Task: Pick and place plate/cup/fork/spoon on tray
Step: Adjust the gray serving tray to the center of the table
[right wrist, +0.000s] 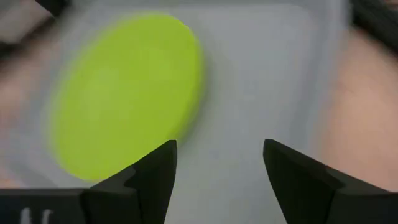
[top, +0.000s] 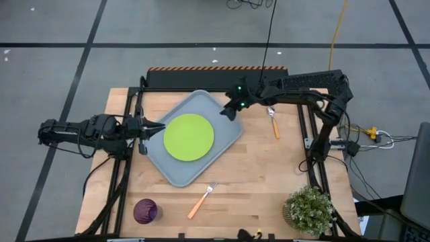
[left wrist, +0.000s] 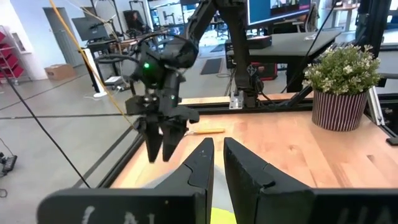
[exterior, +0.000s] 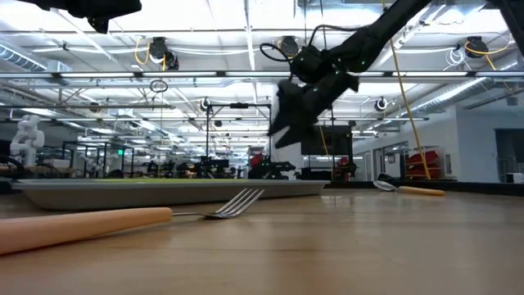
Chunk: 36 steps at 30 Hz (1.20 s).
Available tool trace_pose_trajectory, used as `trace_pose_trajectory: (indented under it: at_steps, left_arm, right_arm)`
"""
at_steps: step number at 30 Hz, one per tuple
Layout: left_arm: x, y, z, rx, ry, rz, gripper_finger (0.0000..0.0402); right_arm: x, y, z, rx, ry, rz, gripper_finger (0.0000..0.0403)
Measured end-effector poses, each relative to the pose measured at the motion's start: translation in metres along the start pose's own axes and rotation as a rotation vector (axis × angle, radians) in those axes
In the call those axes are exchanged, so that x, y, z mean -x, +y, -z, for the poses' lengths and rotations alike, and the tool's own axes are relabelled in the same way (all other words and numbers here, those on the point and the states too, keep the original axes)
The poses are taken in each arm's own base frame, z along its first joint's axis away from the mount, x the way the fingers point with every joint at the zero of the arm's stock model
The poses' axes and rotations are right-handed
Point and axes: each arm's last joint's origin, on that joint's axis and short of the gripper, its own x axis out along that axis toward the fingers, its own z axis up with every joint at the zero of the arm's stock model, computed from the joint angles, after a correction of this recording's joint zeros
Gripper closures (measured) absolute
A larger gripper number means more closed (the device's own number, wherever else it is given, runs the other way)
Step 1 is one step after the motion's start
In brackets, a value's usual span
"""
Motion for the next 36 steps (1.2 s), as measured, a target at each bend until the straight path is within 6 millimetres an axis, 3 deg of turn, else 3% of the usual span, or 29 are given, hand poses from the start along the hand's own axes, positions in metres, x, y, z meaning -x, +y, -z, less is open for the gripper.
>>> trace_pose_trajectory:
  at_steps: [3, 7, 23, 36]
  left_arm:
    - [0.000, 0.000, 0.000, -0.003, 0.002, 0.000, 0.0360]
    - [0.000, 0.000, 0.000, -0.007, 0.001, 0.000, 0.0360]
    - [0.000, 0.000, 0.002, -0.090, 0.020, 0.002, 0.0360]
    - [0.000, 0.000, 0.002, -0.090, 0.020, 0.002, 0.0360]
  right_arm:
    - [0.004, -0.002, 0.011, 0.100, 0.113, 0.130, 0.0181]
    - [-0.001, 0.002, 0.024, 0.088, 0.230, 0.146, 0.0191]
    - [-0.034, -0.015, 0.049, 0.064, 0.380, 0.230, 0.0200]
    - [-0.026, 0.003, 0.068, 0.006, 0.596, 0.259, 0.0200]
